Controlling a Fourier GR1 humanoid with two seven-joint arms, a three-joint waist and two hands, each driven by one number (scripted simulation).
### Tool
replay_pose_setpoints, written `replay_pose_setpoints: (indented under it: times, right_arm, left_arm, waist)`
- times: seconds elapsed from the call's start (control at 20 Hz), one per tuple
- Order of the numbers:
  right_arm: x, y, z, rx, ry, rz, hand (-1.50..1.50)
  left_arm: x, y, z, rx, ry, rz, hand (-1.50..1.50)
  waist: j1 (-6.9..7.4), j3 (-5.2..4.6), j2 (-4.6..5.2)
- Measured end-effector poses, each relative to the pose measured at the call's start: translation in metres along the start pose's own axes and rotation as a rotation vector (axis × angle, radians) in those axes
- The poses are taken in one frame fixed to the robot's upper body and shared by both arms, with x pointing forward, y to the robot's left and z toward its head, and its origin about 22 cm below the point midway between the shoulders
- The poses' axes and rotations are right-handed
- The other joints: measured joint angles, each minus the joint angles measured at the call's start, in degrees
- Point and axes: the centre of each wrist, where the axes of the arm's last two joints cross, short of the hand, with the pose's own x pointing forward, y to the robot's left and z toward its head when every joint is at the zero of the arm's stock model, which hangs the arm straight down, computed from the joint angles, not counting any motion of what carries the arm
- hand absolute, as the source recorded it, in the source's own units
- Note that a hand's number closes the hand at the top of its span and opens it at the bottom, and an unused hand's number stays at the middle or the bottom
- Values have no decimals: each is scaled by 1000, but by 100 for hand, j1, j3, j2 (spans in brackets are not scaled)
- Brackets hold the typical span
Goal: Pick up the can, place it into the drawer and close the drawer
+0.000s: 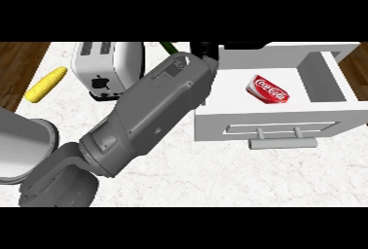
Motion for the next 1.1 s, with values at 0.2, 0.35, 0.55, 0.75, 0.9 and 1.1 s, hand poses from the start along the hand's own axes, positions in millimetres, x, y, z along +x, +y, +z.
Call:
replay_pose_setpoints:
  times: [0.2, 0.35, 0.55, 0.75, 0.9, 1.1]
  right_arm:
    - [-4, 18, -21, 45, -14, 92, -150]
    - [-11, 36, -42, 55, -21, 158, -150]
    - [-18, 62, -68, 65, -31, 234, -150]
    - [-25, 88, -94, 113, -46, 327, -150]
    - [-37, 107, -111, 156, -54, 390, -150]
    - [-51, 128, -135, 222, -61, 497, -150]
  left_arm:
    - [2, -1, 0, 11, 11, 6, -150]
    - [1, -1, 2, 2, 21, 14, -150]
    - [5, 4, -2, 12, 31, 6, -150]
    - [5, 7, -1, 16, 42, -5, -150]
    - [5, 16, -4, 30, 35, -15, -150]
    - [12, 28, -9, 44, 32, -22, -150]
  waist:
    - [53, -1, -16]
    - [147, -3, -35]
    - [222, -4, -63]
    - [287, -6, -84]
    - [307, -6, -84]
    - [340, -5, -85]
